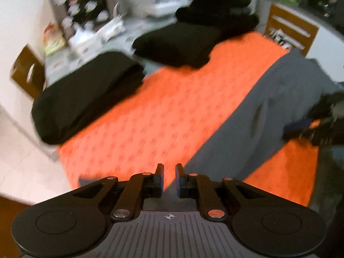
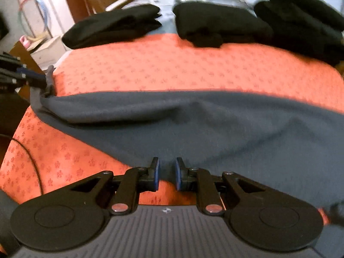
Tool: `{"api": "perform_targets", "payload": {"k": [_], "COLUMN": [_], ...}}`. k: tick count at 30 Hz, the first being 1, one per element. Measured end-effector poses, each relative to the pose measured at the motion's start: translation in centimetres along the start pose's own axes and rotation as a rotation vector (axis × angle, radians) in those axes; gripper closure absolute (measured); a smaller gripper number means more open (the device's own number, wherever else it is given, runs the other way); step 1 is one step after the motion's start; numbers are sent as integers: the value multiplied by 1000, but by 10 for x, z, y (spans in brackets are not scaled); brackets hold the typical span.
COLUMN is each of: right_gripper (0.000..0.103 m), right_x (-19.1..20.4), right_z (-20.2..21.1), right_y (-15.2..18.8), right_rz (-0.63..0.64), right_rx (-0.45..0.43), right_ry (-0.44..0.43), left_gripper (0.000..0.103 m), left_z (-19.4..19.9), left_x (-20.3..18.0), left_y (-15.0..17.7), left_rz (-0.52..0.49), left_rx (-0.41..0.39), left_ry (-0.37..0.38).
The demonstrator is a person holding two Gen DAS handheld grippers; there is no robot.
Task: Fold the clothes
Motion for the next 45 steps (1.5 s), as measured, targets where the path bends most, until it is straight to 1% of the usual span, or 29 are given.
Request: {"api": "perform_targets", "payload": {"k": [2, 4, 8, 10, 15, 17, 22, 23, 24, 25, 26, 27, 29, 31, 35, 38, 39, 42, 45], "right_gripper": [85, 85, 85, 85, 84, 84, 84, 84, 84, 84, 84, 84, 84, 84, 84, 84, 84, 84, 84], "right_x": [4, 5, 4, 4, 4, 5, 5, 5, 5, 5, 5, 5, 5, 5, 5, 6, 6, 7, 7], "right_z": [1, 1, 3, 4, 6, 6, 6, 7, 7, 7, 7, 7, 7, 7, 6, 6, 6, 6, 6], "right_y": [5, 5, 3, 3, 4, 4, 5, 5, 5, 5, 4, 4, 4, 4, 4, 4, 4, 4, 4], "right_rz": [36, 47, 26, 32, 22, 20, 26, 24, 21, 19, 19, 18, 19, 20, 20, 21, 22, 26, 28], "right_rx": [-16, -28, -34, -39, -52, -57, -67, -68, -69, -70, -71, -71, -72, -72, -74, -75, -75, -75, -76], "right_ry": [18, 26, 17, 21, 22, 23, 30, 30, 29, 28, 27, 27, 26, 25, 26, 26, 26, 28, 29], "left_gripper": [89, 89, 88, 82, 71, 68, 66, 67, 71, 77, 90, 98, 99, 99, 100, 100, 100, 100, 99], "left_z": [-6, -18, -44, -54, -69, -74, -79, -79, -78, -77, -76, -74, -70, -66, -59, -63, -67, -84, -99], "left_x": [-13, -30, -63, -72, -78, -77, -75, -75, -77, -79, -82, -86, -90, -86, -65, -42, -37, -33, -37], "left_y": [-12, -22, -30, -31, -27, -23, -21, -20, -18, -16, -15, -13, -11, -14, -31, -48, -52, -55, -54], "left_rz": [-48, -124, -272, -315, -363, -369, -341, -337, -342, -357, -378, -410, -453, -431, -327, -212, -190, -183, -214], "left_rx": [-21, -30, -5, 18, 57, 72, 70, 64, 54, 44, 32, 18, -12, -42, -97, -110, -106, -65, -32], "left_ry": [42, 93, 147, 166, 191, 195, 221, 226, 232, 239, 237, 220, 189, 169, 117, 83, 73, 55, 26]}}
Point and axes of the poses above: each gripper's, at about its wrist camera, not at the fingertips, and z roughly against the way its jaws point, x to its left, y to its underside, the point moved 7 cm from there along -z, roughly the way its jaws point, and after that the axes turned 3 degrees about x, right-handed, at the moved point
